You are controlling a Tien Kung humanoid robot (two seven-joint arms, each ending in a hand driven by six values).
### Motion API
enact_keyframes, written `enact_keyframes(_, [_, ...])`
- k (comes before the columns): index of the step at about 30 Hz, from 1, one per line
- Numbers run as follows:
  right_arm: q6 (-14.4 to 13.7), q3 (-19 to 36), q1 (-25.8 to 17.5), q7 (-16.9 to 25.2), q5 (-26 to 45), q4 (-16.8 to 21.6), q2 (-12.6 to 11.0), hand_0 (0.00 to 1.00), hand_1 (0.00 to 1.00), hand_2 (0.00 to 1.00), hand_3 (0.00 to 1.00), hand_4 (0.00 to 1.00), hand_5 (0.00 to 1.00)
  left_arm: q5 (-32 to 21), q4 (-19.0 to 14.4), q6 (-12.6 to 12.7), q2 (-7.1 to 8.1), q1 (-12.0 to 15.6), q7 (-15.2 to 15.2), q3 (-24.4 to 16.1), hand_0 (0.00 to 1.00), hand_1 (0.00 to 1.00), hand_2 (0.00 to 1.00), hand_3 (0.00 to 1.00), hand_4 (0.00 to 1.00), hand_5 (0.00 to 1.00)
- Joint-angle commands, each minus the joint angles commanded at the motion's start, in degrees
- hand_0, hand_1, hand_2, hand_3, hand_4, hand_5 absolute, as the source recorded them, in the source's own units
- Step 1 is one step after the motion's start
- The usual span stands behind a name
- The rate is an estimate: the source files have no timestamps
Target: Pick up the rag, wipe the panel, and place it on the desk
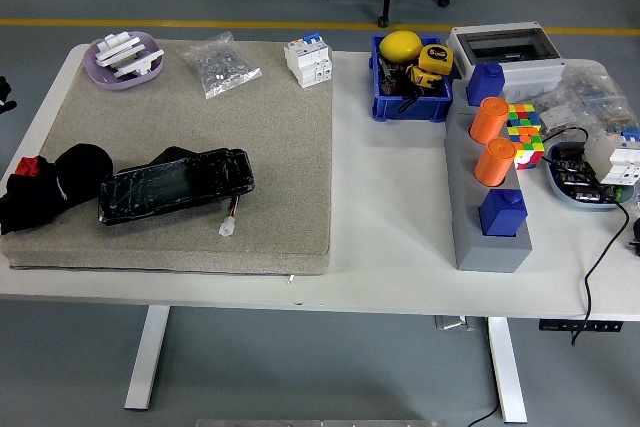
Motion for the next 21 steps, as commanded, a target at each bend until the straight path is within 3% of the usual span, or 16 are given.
enact_keyframes(21, [-0.1, 0.5, 0.0, 0.1, -0.1, 0.0, 0.1, 0.754, 0.607, 0.634, 0.612, 0.998, 0.619, 2.3, -0.6, 0.5, 0.06, 0.3, -0.1, -0.7, 0.58, 0.651, 0.618, 0.595, 0.809, 0.117])
